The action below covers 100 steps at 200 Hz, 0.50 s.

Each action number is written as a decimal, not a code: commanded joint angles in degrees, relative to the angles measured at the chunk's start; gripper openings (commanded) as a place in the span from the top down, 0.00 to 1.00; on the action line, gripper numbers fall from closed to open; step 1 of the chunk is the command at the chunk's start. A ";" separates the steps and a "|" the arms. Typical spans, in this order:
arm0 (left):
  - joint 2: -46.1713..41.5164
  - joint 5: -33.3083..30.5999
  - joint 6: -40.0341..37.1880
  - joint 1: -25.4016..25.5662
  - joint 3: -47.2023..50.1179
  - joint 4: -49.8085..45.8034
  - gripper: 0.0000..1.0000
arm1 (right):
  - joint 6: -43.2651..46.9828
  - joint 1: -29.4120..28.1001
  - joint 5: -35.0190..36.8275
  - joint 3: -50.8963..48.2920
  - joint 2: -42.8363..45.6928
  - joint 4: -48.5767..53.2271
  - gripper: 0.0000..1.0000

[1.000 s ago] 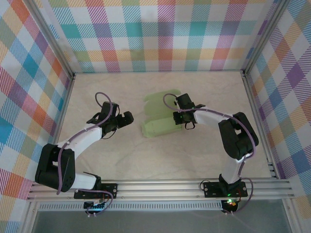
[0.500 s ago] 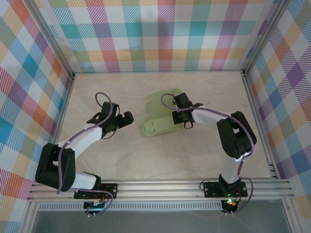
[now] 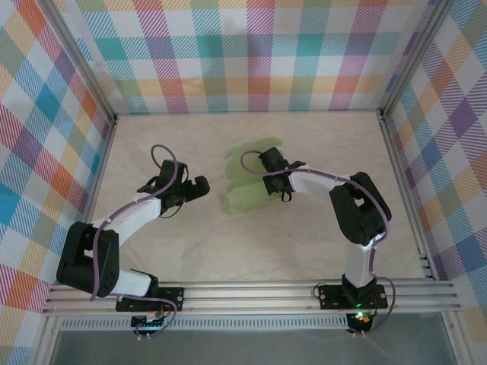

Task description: Fold the paper box

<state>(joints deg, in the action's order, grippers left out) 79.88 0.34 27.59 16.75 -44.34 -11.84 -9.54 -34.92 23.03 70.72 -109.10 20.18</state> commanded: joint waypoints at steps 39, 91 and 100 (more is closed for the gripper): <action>-0.03 -0.86 -1.03 0.47 -0.14 0.24 0.00 | -0.85 -2.26 9.06 2.80 -8.19 9.82 1.00; -0.27 -1.12 -1.04 0.48 -0.14 -0.03 0.00 | -2.18 -3.76 14.38 5.04 -10.16 12.68 0.99; -0.25 -1.13 -1.02 0.51 -0.21 0.05 0.00 | -1.68 -3.75 12.96 4.35 -9.02 11.06 0.97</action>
<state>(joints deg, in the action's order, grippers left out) 79.88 0.30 27.40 16.75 -44.34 -11.86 -10.48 -39.20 37.12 77.65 -115.46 25.52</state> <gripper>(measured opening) 0.999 0.054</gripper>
